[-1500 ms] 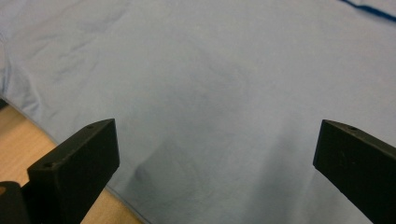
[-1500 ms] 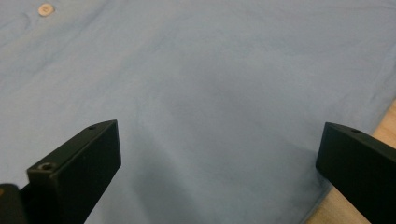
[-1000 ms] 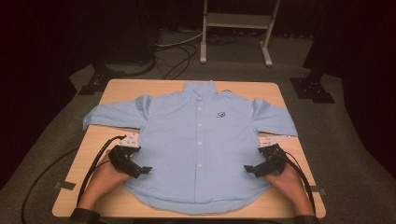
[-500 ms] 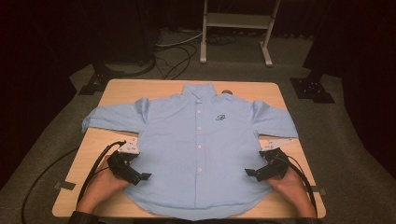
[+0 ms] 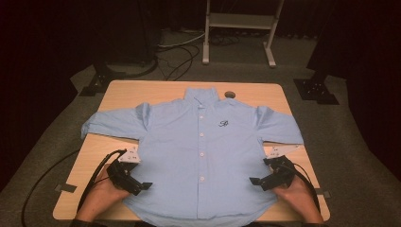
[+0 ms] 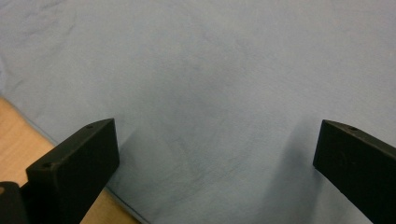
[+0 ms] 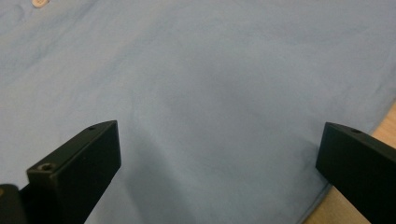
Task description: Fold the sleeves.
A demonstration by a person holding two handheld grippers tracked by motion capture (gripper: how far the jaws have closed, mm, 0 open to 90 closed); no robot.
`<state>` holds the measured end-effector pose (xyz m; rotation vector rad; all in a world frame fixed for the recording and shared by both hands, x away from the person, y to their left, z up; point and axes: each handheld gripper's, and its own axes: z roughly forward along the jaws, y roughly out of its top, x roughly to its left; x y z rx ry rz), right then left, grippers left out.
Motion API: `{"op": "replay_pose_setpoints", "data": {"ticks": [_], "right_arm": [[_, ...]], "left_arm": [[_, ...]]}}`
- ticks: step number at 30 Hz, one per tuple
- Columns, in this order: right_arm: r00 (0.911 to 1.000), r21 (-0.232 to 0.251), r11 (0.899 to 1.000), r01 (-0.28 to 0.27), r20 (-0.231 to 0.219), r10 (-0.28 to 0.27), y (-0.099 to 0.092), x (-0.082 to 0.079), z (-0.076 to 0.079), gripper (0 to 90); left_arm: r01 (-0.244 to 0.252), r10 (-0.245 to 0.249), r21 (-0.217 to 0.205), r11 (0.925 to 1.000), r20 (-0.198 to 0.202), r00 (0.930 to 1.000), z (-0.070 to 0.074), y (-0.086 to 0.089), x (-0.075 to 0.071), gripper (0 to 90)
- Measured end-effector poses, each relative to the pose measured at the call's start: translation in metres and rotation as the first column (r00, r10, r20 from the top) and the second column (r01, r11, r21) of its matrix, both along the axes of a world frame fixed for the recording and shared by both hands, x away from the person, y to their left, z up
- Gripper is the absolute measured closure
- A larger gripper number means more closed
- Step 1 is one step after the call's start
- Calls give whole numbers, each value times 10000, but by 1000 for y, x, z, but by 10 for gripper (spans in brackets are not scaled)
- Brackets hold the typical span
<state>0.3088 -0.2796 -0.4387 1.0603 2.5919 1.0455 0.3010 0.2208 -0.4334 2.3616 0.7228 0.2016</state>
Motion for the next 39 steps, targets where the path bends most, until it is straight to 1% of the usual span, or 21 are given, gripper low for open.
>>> {"op": "replay_pose_setpoints", "data": {"ticks": [6, 9, 10, 13, 14, 17, 20, 23, 24, 28, 31, 33, 34, 36, 37, 38, 39], "right_arm": [[10000, -45, 10000, 12, -17, -13, 1, -6, 0, 0], [10000, -69, 10000, 29, -36, -30, 1, -9, 0, 0], [10000, -61, 10000, 24, -41, -24, 1, -11, 0, 0], [10000, -58, 10000, 27, -26, -27, 1, -16, 0, 0], [10000, -40, 10000, 39, -12, -39, 1, -19, 0, 0], [10000, -23, 10000, 25, -7, -25, 1, -22, 0, 0], [10000, 58, 10000, 29, -8, -29, 1, -30, -1, 0], [10000, 101, 9999, 40, -12, -40, 0, -33, -1, 0], [10000, 106, 9999, 56, -7, -56, 1, -37, -1, 0], [10000, 129, 9999, 63, 20, -64, 1, -39, -1, 0], [10000, 146, 9999, 45, 28, -46, 0, -39, -1, 0], [10000, 178, 9998, 37, 26, -38, 0, -39, -1, 0], [10000, 183, 9998, 39, 22, -40, 0, -39, -1, 0], [10000, 171, 9998, 29, 46, -29, 0, -39, -1, 0], [10000, 171, 9998, 29, 46, -29, 0, -39, -1, 0], [10000, 178, 9998, 9, 50, -9, 0, -39, -1, 0], [10000, 178, 9998, 9, 50, -9, 0, -39, -1, 0]], "left_arm": [[-95, 95, -107, 9999, -9, 10000, 0, 0, -12, 0], [-64, 64, -122, 9999, -9, 10000, -1, 0, -15, 0], [-84, 84, -170, 9998, -32, 10000, -1, 1, -20, 0], [-70, 69, -201, 9998, -37, 10000, -1, 1, -23, 0], [-91, 90, -271, 9996, -40, 10000, -1, 2, -26, 0], [-82, 80, -251, 9997, -53, 10000, -1, 2, -30, 0], [-117, 116, -244, 9996, -48, 9999, -1, 2, -37, 0], [-166, 165, -228, 9996, -53, 9998, -1, 1, -40, 0], [-147, 147, -156, 9998, -9, 9999, -1, 1, -43, 0], [-65, 65, -17, 10000, 104, 9999, -1, 0, -43, 0], [18, -17, -56, 10000, 138, 9999, -1, -1, -41, 0], [142, -142, -37, 9999, 242, 9996, 2, -2, -34, 0], [147, -144, -81, 9999, 362, 9992, 4, -2, -32, 0], [134, -117, -387, 9992, 445, 9989, 9, -1, -25, 0], [134, -117, -387, 9992, 445, 9989, 9, -1, -25, 0], [56, -27, -525, 9986, 558, 9984, 13, 2, -17, 0], [56, -27, -525, 9986, 558, 9984, 13, 2, -17, 0]]}}
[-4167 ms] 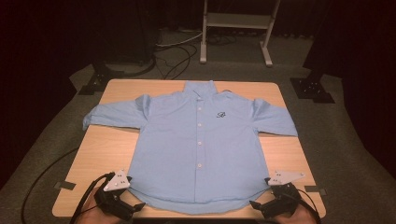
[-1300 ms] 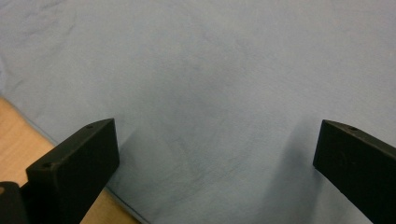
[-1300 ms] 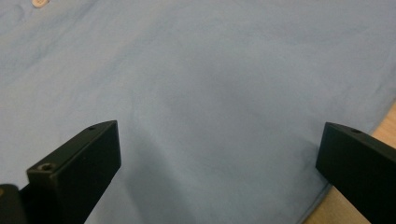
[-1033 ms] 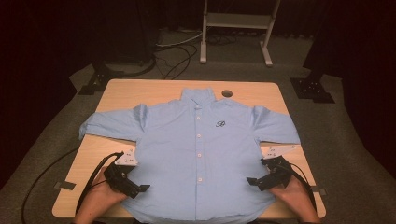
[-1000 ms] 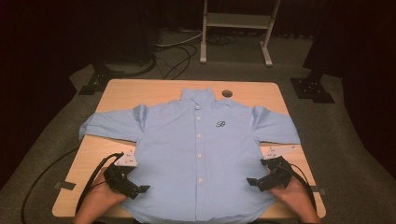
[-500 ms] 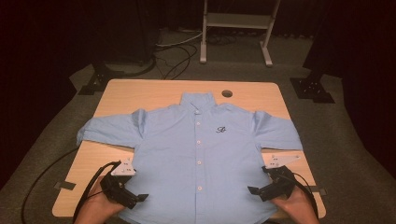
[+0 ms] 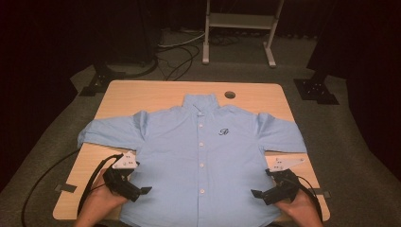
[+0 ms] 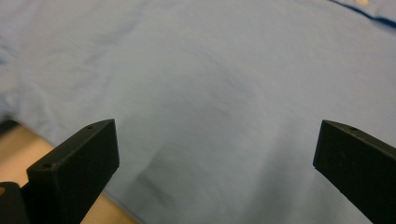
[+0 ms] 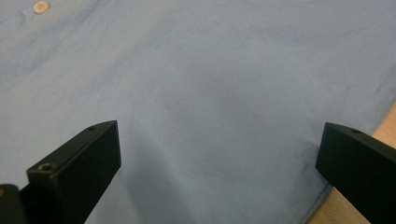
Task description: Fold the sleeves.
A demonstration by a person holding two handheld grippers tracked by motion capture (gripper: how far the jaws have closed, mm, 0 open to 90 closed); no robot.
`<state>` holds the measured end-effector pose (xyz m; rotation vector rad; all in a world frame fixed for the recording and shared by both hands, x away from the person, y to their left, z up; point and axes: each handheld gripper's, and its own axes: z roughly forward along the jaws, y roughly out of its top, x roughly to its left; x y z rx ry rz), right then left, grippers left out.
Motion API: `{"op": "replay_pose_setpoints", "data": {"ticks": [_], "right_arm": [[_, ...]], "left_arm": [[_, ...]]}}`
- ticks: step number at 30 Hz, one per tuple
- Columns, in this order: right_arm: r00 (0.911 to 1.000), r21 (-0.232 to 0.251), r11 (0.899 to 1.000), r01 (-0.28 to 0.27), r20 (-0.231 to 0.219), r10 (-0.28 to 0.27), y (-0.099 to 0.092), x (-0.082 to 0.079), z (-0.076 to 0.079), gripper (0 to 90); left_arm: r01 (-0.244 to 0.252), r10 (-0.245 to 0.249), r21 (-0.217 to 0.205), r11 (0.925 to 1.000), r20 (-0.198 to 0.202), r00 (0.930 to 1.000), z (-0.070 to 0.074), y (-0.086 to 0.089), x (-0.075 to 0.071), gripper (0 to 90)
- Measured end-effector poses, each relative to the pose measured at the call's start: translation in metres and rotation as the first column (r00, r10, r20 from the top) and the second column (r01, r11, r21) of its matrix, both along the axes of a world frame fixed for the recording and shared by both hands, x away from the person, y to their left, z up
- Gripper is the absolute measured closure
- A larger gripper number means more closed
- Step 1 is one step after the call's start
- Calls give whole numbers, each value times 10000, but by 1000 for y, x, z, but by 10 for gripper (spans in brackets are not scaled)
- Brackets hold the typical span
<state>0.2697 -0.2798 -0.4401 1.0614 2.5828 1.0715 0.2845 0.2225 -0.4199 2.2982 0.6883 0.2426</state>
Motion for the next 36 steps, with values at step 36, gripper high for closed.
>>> {"op": "replay_pose_setpoints", "data": {"ticks": [36], "right_arm": [[9991, 547, 9985, -93, 422, 70, 1, 36, 22, 11]], "left_arm": [[-779, 769, -265, 9966, -365, 9964, -17, 4, 71, 0]]}}
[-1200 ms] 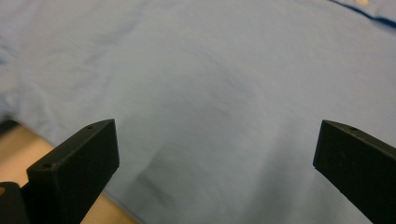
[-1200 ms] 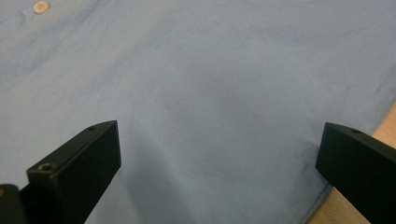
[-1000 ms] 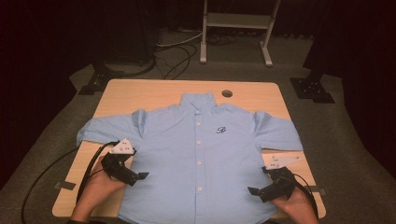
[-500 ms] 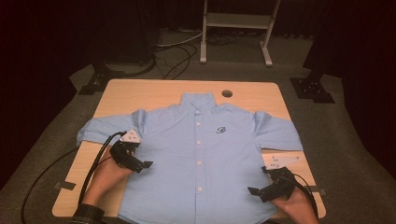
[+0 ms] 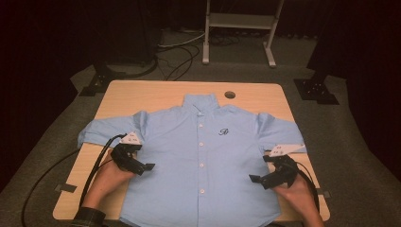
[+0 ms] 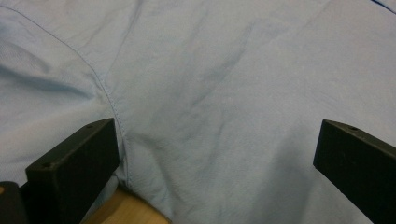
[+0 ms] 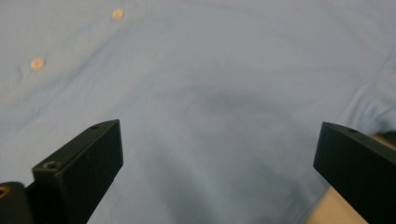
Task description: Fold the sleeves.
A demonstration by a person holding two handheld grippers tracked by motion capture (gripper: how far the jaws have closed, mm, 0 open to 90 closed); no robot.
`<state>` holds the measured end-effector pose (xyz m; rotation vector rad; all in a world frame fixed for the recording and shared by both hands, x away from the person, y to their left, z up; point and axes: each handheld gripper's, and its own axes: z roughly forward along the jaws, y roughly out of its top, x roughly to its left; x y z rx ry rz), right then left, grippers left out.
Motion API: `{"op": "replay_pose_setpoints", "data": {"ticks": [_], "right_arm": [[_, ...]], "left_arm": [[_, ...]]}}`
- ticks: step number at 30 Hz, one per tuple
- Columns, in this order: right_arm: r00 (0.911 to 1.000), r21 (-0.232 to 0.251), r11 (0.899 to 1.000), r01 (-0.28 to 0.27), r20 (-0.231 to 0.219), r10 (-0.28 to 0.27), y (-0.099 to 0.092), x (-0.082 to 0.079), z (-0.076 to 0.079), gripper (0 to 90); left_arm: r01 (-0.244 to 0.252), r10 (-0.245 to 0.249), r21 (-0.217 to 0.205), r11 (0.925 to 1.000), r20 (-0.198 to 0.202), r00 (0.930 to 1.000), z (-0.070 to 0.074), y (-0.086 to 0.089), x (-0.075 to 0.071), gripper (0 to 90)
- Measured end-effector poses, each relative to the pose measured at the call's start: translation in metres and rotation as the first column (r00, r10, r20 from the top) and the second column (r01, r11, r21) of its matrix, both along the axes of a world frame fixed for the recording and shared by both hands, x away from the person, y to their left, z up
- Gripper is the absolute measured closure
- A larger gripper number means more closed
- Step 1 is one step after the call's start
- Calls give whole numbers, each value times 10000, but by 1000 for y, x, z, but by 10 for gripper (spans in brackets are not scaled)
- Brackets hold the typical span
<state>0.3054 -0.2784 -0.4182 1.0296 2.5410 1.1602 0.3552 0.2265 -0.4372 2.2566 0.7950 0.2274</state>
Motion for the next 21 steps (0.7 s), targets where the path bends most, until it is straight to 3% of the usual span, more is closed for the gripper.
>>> {"op": "replay_pose_setpoints", "data": {"ticks": [4, 10, 16, 21], "right_arm": [[9995, 18, 9996, 298, 81, -298, -2, 23, 4, 9], [9976, -62, 9977, 673, -158, -674, -2, 50, -7, 9], [9950, -322, 9966, 763, -617, -781, -4, 58, -20, 0], [9967, -1130, 9904, 797, -84, -811, 6, 53, -22, 0]], "left_arm": [[14, -14, 54, 10000, 14, 10000, 0, 0, 0, 0], [-8, 8, -68, 10000, -43, 10000, 0, 1, 1, 0], [-33, 32, 143, 9999, 60, 10000, 0, -2, 0, 0], [-41, 36, 320, 9995, 151, 9999, 0, -4, -2, 0]]}}
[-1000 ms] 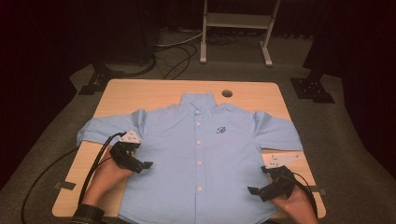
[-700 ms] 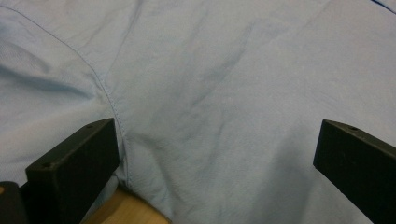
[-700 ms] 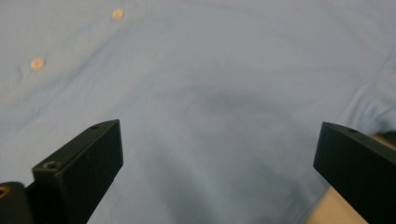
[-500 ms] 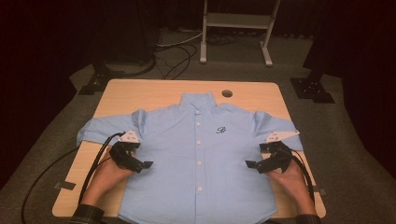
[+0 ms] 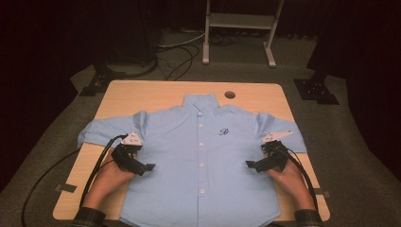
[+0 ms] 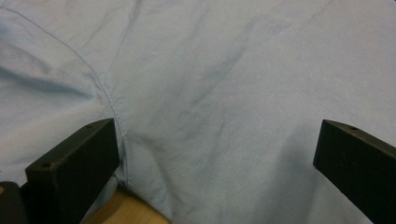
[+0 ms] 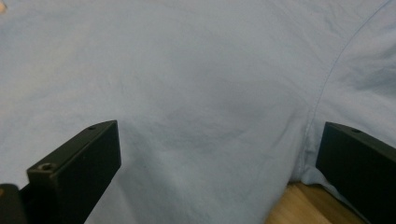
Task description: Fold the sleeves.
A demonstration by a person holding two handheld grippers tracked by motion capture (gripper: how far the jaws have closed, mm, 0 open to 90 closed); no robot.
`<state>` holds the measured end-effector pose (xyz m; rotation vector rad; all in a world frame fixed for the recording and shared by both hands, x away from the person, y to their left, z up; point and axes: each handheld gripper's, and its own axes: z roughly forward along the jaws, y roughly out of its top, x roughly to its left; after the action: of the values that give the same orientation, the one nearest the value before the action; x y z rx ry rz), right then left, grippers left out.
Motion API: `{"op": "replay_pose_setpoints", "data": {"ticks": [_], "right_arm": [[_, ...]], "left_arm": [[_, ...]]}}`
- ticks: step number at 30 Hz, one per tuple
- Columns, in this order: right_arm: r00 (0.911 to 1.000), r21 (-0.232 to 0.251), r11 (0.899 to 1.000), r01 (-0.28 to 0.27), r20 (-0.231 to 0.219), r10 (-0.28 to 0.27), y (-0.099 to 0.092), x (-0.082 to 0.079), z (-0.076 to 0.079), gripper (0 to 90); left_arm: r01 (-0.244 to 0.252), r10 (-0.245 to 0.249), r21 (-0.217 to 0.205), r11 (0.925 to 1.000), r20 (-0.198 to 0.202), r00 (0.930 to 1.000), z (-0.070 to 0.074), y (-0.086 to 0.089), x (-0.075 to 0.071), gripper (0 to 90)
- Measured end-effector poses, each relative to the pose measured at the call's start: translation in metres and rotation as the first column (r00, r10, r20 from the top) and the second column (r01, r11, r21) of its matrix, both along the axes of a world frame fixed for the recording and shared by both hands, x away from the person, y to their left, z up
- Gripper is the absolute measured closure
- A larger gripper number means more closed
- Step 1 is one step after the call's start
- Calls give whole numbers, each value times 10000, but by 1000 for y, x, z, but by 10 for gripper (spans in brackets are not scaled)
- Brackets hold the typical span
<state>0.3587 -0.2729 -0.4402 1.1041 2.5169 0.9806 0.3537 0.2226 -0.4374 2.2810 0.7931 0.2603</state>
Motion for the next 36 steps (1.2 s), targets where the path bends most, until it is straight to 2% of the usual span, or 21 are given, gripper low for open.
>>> {"op": "replay_pose_setpoints", "data": {"ticks": [3, 6, 11, 18, 21, 36], "right_arm": [[9999, -580, 9983, -41, 120, 48, 6, -1, 0, 0], [9999, -725, 9973, 95, 103, -87, 9, -2, 1, 0], [9999, -682, 9977, -60, 101, 67, 8, -3, 0, 0], [9994, -514, 9985, 160, 314, -144, 8, -8, -1, 0], [9993, -498, 9987, 147, 342, -130, 9, -12, -2, 0], [9997, -584, 9982, 128, 231, -115, 13, -30, -1, 0]], "left_arm": [[-21, 21, -9, 10000, 9, 10000, 0, 0, 0, 0], [4, -4, -2, 10000, 2, 10000, 0, 0, 0, 0], [-23, 23, 38, 10000, 3, 10000, 0, -1, 0, 0], [-43, 33, 570, 9984, 179, 9998, 0, -5, -4, 0], [-86, 76, 471, 9989, 222, 9997, 0, -4, -7, 0], [105, -115, 571, 9983, 185, 9998, 0, 0, -27, 0]]}}
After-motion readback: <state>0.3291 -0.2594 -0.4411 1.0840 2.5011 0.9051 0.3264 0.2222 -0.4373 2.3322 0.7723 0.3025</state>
